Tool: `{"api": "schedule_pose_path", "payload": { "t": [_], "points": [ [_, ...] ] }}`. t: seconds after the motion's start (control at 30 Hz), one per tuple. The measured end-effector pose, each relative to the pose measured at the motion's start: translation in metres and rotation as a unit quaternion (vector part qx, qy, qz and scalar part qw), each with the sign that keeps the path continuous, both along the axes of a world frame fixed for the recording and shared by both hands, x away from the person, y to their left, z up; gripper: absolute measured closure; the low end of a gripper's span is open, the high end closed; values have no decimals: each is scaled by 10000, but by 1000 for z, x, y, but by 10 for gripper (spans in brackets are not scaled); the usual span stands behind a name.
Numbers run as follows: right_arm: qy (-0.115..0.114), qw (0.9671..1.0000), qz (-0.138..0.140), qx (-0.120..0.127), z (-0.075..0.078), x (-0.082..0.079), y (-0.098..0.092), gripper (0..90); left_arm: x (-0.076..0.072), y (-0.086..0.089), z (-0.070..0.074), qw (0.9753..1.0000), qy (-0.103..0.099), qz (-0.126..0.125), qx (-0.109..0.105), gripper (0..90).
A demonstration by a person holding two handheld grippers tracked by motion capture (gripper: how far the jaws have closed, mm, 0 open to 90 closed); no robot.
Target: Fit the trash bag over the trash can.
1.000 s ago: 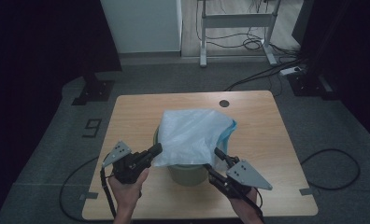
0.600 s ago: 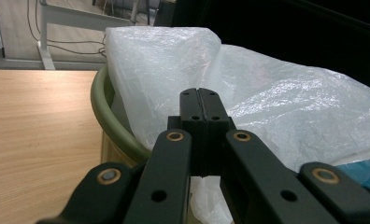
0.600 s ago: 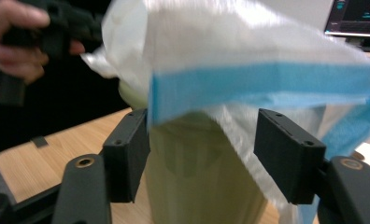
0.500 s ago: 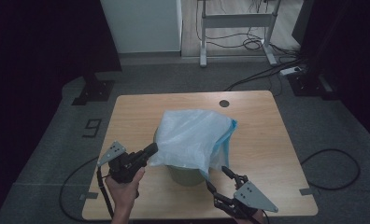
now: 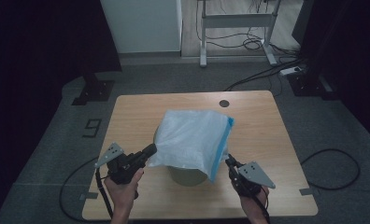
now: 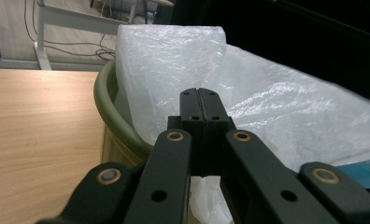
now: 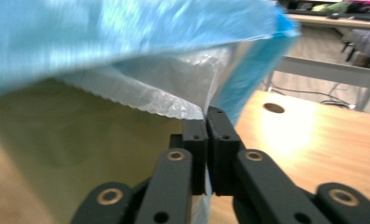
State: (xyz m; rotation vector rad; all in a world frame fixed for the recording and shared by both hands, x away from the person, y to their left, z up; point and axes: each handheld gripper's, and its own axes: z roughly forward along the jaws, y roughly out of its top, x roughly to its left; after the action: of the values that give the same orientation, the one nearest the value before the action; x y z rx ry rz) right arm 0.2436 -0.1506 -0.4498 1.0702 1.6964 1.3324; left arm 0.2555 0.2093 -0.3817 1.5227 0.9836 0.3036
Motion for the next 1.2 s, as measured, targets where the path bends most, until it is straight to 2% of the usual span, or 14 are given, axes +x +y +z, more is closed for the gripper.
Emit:
{"api": "schedule_pose_path", "payload": {
  "t": [0.3,0.43,0.53,0.67,0.73,0.77,0.83,0.9,1.07,1.2],
  "points": [
    [-297,9988,-347,-181,36,31,-14,881,-1,14,-4,10000,-2,42,-85,899],
    [-359,9983,-408,-202,46,43,-17,881,-4,19,-7,9999,-12,101,-95,899],
    [-359,9984,-389,-218,47,48,-17,881,-6,24,-11,9998,29,147,-118,899],
    [-220,9991,-294,-195,39,51,-16,871,-7,28,-17,9997,77,187,-110,899],
    [-139,9997,-145,-167,34,52,-16,817,-7,29,-19,9997,112,194,-132,900],
    [-76,9998,-78,-156,31,52,-16,753,-7,29,-20,9997,119,196,-130,899],
    [-48,9999,-102,-85,28,46,-18,593,-7,28,-21,9997,126,189,-127,899],
    [-41,9999,-18,112,26,33,-23,509,-7,27,-22,9997,124,194,-123,899],
    [-92,9996,196,196,23,-2,-32,421,-8,26,-24,9996,148,205,-156,899],
    [-58,9980,525,341,21,-23,-28,391,-8,23,-26,9996,158,209,-136,899]
  ]
}}
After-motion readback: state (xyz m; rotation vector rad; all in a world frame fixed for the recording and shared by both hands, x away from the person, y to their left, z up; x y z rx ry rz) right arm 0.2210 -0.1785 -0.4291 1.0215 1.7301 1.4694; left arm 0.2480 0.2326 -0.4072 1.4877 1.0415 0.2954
